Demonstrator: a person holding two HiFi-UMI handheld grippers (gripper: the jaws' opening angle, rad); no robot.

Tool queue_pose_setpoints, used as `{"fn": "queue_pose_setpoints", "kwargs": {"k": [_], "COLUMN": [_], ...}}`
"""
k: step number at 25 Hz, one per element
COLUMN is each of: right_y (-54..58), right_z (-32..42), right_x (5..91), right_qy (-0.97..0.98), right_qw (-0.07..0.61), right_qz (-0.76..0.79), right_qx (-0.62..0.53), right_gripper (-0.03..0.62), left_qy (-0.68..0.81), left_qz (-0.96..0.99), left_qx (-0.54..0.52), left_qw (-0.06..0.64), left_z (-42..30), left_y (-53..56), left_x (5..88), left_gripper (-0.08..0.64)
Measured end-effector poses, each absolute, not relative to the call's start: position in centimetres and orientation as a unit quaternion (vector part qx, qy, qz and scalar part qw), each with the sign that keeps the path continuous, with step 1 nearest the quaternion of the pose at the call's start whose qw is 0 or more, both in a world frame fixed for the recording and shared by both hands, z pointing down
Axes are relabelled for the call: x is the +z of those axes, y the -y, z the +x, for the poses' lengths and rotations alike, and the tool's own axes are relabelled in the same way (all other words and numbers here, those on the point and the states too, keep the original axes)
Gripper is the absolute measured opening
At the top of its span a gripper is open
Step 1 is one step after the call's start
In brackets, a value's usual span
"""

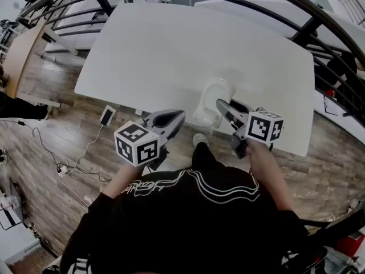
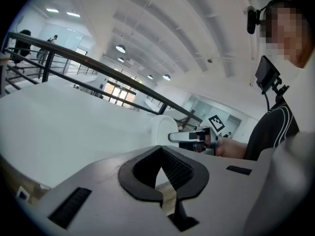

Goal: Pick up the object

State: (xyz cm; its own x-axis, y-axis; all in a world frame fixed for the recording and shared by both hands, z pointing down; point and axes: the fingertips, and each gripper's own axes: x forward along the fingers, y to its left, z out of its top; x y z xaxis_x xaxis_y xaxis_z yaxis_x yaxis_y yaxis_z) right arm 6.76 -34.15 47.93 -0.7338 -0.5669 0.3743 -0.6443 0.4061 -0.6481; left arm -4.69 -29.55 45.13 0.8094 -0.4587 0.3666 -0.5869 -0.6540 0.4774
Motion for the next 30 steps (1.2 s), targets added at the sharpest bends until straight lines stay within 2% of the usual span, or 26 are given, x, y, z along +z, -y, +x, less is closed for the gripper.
{"fn": "queue_pose_setpoints", "kwargs": {"k": [6, 13, 22, 30], "right_y": [30.0, 16.3, 14.6, 13.9], "right_z": [5.7, 5.0, 4.4, 3.8], "right_x": [43.5, 39.6, 36.5, 34.6], "right_qy": [0.849, 0.874, 0.870, 0.873], "right_qw": [0.012, -0.021, -0.046, -0.052], "right_qz": [0.360, 0.361, 0.375, 0.378], "right_qx": [0.387, 0.325, 0.315, 0.305], "right_gripper": [0.133, 0.133, 0.133, 0.133], "left_qy": [0.284, 0.260, 0.213, 0.209], "left_qz": [0.912, 0.933, 0.953, 0.956], "left_qx": [0.099, 0.070, 0.044, 0.036], "left_qw": [0.280, 0.239, 0.210, 0.203], "left_z": [-5.8, -5.9, -6.9, -7.2], "left_y": [25.9, 12.8, 10.9, 11.2], "left_x": [42.3, 38.6, 32.8, 31.6], "left_gripper": [0.008, 0.008, 0.008, 0.008]}}
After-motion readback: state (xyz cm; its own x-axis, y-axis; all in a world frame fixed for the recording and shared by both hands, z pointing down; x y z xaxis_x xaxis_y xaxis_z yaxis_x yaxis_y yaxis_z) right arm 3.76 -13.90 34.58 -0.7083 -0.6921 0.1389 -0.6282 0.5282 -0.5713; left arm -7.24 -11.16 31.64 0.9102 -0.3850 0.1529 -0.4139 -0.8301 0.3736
